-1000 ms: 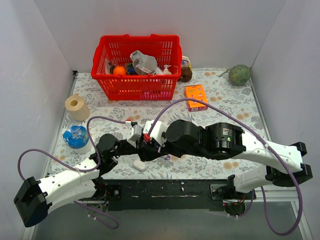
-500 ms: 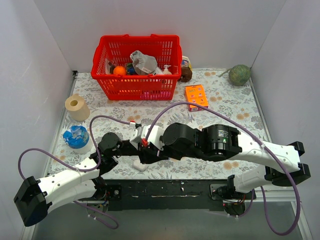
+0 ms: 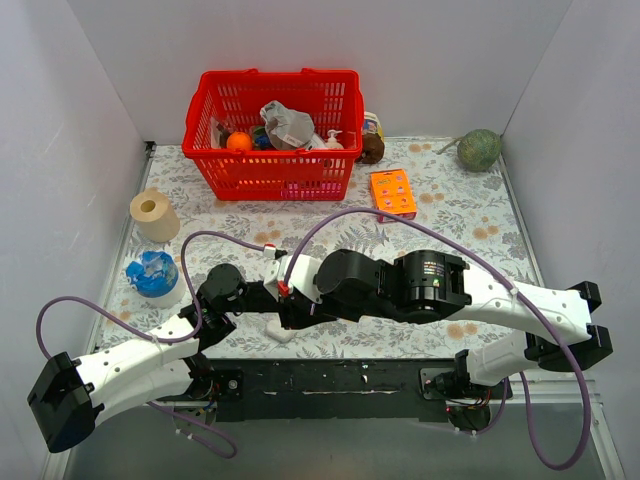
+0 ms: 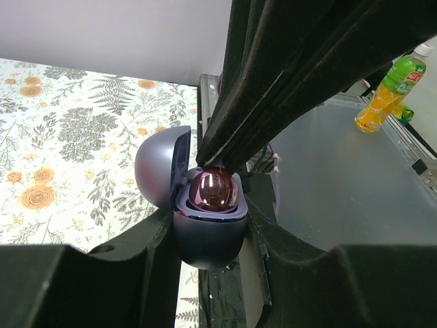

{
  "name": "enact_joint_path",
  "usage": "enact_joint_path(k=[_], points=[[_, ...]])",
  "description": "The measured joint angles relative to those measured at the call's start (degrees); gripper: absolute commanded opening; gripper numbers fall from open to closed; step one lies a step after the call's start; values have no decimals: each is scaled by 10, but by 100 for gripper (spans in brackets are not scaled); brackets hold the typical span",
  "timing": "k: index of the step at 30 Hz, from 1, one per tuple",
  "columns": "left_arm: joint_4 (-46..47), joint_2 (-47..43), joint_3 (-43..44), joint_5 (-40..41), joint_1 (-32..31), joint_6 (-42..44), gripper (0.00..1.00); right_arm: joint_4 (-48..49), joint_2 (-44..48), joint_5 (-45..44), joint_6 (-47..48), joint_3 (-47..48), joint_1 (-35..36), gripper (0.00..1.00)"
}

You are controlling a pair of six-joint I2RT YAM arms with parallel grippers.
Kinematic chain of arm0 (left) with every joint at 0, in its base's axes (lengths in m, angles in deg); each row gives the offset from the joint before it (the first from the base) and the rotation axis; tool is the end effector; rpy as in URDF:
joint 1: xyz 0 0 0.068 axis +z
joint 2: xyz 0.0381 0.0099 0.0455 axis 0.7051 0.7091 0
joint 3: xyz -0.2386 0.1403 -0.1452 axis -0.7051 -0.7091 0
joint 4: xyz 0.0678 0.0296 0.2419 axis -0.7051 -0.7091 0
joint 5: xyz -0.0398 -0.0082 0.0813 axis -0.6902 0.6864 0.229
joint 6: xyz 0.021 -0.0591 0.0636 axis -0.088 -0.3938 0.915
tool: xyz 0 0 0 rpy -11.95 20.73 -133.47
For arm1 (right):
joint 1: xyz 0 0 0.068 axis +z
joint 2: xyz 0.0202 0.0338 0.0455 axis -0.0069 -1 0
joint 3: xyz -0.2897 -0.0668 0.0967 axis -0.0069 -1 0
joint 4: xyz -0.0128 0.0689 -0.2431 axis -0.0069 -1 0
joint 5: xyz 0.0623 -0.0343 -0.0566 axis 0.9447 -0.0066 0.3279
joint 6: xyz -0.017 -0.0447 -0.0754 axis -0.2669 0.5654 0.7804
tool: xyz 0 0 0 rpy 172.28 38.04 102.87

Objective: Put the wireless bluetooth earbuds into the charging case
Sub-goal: Place the earbud in the charging case.

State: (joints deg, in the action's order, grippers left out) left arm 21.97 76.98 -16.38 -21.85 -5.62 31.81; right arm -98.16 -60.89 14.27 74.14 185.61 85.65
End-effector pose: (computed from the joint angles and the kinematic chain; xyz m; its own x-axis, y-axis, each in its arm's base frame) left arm 0.0807 -0.1809 0.3131 -0.7526 -0.0147 -0.6584 0.6572 -0.0799 -0.7495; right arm 0.0500 0.2744 0.4369 0.0387 -0.7260 -0.6866 -0.9170 0.2471 -0.3130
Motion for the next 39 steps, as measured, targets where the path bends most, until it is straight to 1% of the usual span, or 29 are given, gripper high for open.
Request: enact_joint_path(k=[1,3,4,5,7,14,19,26,28,30,31,32,39], points=[[-1,0,0,0,0,1,0,0,-1,-1,0,0,0,6],[-5,0,0,0,0,1,0,-2,-3,-3,-1,0,2,11],[-6,0,0,0,0,2,0,-3,-3,-5,-1,0,3,15],[-7,0,0,0,0,2,0,-4,-5,-6,-2,0,3,17],[-8,0,0,0,0,3,0,-4,-6,-8,-3,1,4,19],[-7,-4,0,5,0,5,0,-7,-6,-8,-8,5,4,21],[-5,-4,0,7,0,5,0,-11,-6,-10,-12,10,7,14],[-3,-4,0,7,0,5,0,-12,-6,-10,-13,14,7,13],[-2,-4,0,7,0,5,0,-12,-6,-10,-13,14,7,9],[-3,-4,0,7,-1,5,0,-12,-6,-10,-11,14,7,7],[-2,-4,0,7,-2,5,0,-12,-7,-10,-11,15,7,3],[-2,-4,0,7,-2,5,0,-12,-7,-10,-11,16,7,2],[-5,-5,0,7,-3,5,0,-14,-15,-8,-7,22,7,1]])
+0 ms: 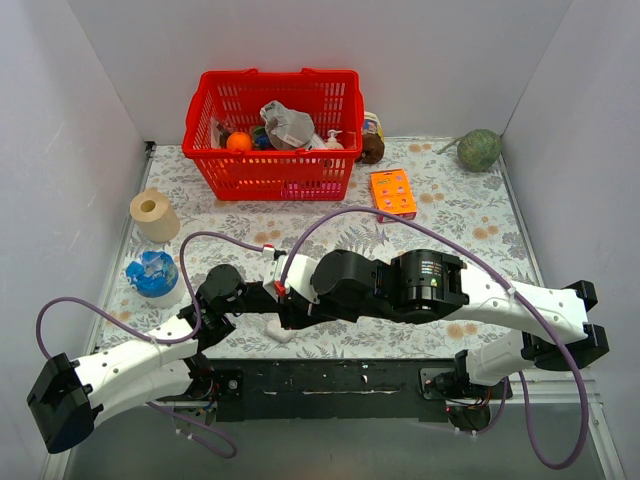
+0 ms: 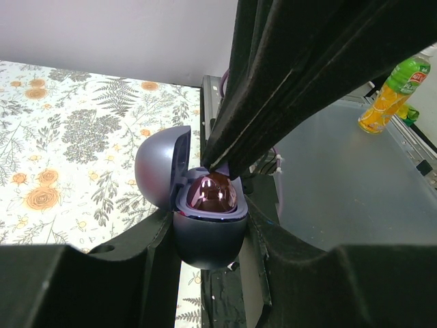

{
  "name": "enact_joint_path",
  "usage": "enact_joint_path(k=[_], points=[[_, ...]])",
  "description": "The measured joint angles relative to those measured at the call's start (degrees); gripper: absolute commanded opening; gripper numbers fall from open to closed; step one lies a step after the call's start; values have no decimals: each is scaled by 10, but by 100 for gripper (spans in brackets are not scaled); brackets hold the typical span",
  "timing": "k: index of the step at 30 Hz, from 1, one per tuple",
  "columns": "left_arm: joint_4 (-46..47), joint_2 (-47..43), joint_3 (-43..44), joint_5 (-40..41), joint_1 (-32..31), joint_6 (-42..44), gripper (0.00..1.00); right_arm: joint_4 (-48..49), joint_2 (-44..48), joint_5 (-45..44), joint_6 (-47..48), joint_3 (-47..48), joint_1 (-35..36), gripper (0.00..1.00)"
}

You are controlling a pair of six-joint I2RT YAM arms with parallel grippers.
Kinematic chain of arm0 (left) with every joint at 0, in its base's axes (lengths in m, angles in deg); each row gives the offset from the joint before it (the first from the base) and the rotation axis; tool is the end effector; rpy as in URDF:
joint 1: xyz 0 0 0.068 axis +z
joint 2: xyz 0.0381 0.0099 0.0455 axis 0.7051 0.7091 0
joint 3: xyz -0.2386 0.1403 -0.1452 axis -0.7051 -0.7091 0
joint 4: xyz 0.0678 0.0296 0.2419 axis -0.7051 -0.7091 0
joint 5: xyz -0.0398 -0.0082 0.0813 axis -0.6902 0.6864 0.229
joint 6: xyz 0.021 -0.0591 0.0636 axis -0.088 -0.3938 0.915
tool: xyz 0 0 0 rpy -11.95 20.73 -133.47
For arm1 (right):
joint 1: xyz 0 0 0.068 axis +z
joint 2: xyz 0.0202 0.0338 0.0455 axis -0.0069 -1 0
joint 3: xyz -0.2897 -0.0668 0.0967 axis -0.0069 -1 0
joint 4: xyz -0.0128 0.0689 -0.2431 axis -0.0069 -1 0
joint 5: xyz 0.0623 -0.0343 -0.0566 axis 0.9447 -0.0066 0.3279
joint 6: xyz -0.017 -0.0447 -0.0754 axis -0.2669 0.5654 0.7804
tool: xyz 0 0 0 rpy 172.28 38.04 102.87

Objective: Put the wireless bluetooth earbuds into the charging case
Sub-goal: Place the earbud in the charging case, then pick up the earbud from the center of the board.

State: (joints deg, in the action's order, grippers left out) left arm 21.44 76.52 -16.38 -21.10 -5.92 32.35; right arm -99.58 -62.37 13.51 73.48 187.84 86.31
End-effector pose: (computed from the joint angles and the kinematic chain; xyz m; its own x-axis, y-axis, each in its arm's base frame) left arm 0.0798 -0.1802 0.3133 -0.7473 -0.0212 -0.6641 0.6636 -0.0744 -0.7444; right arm 0.0482 0.2795 0.4400 0.0354 -0.7316 -0.6809 -0.9153 0.2497 -0.3159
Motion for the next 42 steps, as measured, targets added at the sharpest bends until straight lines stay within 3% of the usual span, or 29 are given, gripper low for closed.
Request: enact_joint_path(k=[5,10,19,28,31,36,42], points=[[-3,-3,0,2,-1,5,0,0,0,2,0,0,0,2],[0,-3,0,2,-1,3,0,0,-1,2,-5,3,0,23],[24,-3,0,14,-4,-1,0,4,-4,3,-11,19,0,38],[33,-18,-15,35,-5,-1,0,23,12,-60,-31,104,0,43],[35,-40,-31,53,-5,-6,0,97,106,-92,-58,0,-16,41],[28,-108,-65,102,-5,-20,0,208,270,-90,-123,-254,-137,38],[-13,-221,-68,170,-5,-27,0,334,244,-8,-182,-483,-194,36]])
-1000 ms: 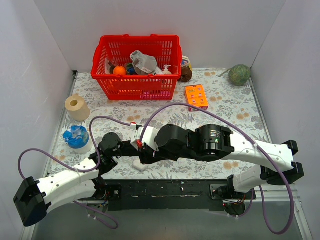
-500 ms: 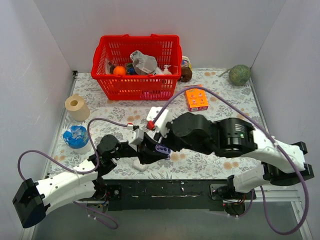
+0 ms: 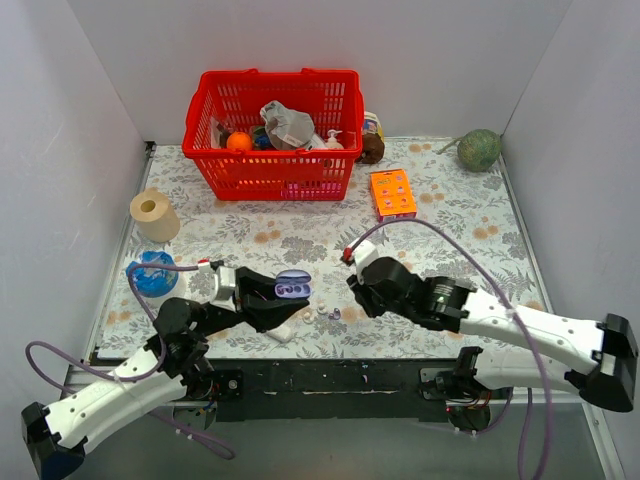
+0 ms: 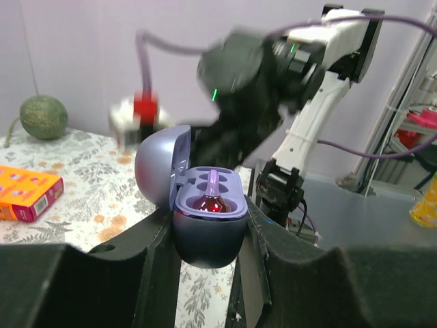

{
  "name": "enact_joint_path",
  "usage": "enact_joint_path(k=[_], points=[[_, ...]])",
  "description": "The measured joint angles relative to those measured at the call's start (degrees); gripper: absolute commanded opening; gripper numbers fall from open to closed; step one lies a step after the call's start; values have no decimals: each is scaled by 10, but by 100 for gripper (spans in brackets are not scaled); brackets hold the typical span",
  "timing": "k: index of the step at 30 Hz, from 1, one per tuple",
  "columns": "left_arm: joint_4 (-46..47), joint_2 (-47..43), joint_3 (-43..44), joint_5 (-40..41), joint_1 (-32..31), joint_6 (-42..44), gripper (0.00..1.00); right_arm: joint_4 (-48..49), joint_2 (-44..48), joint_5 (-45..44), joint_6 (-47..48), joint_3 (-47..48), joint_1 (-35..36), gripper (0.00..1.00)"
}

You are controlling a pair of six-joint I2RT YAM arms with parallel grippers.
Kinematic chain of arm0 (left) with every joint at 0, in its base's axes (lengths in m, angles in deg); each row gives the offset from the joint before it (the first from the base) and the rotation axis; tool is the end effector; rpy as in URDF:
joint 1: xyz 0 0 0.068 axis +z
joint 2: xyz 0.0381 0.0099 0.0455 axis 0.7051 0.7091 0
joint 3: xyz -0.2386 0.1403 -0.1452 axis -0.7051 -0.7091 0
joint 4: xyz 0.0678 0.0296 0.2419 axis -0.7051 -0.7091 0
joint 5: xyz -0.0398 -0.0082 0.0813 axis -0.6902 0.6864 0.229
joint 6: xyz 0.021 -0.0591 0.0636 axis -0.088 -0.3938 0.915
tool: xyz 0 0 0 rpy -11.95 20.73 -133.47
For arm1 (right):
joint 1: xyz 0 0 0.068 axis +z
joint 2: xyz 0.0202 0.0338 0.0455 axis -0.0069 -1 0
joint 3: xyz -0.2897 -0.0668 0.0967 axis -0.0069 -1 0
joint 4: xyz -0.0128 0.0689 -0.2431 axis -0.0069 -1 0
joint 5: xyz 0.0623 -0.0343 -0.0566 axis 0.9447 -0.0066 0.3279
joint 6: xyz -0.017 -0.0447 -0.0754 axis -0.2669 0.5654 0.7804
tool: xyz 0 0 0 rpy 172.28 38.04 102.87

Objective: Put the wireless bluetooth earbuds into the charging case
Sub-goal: Pick up the earbud from the center of the board.

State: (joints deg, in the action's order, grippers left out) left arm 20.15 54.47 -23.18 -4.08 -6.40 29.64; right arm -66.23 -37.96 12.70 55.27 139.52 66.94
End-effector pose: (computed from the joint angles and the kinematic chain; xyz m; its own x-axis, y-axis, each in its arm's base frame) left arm 0.0541 -0.1190 0.3209 -0.6553 -0.3709 -0.6581 0.7219 -0.0512 -0.6901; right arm 0.1114 0.1835 0.3174 -0.3887 -0.3764 -0.8410 -0.6639 0.7473 -0.0277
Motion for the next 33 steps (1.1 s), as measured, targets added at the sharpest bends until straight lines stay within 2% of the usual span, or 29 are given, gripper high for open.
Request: enact_joint_path(k=[3,13,20,33], points=[[-14,-37,0,26,0,-7,0,40,-58,43,-21,-63,-7,40],[-70,-85,-2,80,-1,-22,0,204,-180,66,-140,-104,-26,41],[-96,-113,-7,93,-1,-26,0,242,-219,52,-214,-130,-28,43],[-121,-134,-14,99,-1,-25,0,268,-258,37,-229,-130,-28,43]])
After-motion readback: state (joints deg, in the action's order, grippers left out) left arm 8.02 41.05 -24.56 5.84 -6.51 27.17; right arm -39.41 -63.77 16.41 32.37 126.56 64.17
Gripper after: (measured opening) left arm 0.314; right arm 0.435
